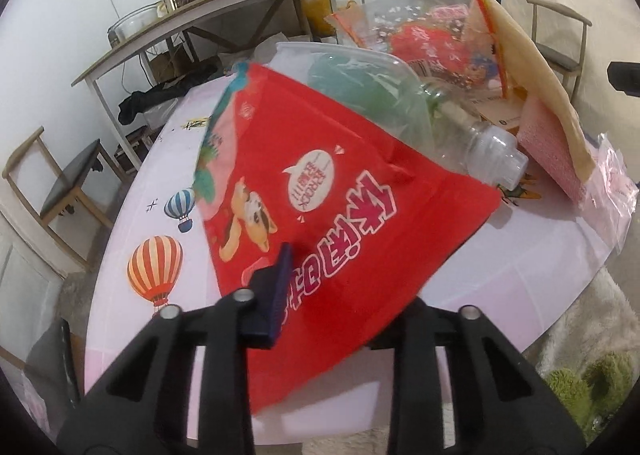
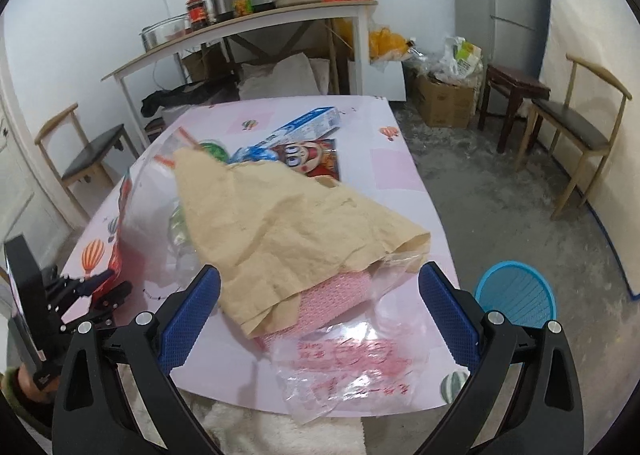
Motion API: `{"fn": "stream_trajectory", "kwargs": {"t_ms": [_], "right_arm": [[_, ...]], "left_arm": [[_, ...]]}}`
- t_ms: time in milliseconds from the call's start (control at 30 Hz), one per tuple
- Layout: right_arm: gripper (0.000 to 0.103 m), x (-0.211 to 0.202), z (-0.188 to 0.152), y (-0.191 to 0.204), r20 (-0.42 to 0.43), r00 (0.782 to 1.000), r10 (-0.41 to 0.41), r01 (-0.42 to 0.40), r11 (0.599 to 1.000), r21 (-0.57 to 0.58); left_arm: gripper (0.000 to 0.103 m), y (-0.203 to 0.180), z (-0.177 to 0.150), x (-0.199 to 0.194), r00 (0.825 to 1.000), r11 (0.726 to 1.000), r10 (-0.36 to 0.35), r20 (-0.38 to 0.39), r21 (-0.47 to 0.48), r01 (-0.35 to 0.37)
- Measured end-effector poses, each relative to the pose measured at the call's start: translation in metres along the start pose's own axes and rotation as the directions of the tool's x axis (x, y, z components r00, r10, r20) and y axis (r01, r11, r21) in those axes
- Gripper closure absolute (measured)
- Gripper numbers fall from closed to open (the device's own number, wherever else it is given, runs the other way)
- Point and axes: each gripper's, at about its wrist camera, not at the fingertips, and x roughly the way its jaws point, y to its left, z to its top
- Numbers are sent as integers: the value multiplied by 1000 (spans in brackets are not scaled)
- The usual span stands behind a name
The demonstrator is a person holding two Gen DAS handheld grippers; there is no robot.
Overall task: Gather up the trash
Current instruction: 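Grasp the red snack bag with the left tool while the right tool grasps a clear plastic bag, then carry both bags over the blue wastebasket and open both tools to drop them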
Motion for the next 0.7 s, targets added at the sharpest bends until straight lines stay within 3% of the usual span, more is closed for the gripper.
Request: {"fn": "stream_trajectory", "kwargs": {"t_ms": [167,333,533,700], "right_arm": [[6,-1,-10,-19,-59,997,58,-54,996,69],[8,8,-34,-47,-141,988,62,-33,979,200],[25,26,-53,-82,-172,976,137,-62,921,385],[43,42,-59,-85,-214,965,155,-58,915,399]], "left_arm": [[89,8,2,-1,1000,999,-5,12,-38,5],[96,13,2,-8,999,998,26,39,-51,-24],[101,30,-1,-19,998,991,54,36,-124,-49],[103,52,-7,-41,989,974,137,49,-188,-126]]}}
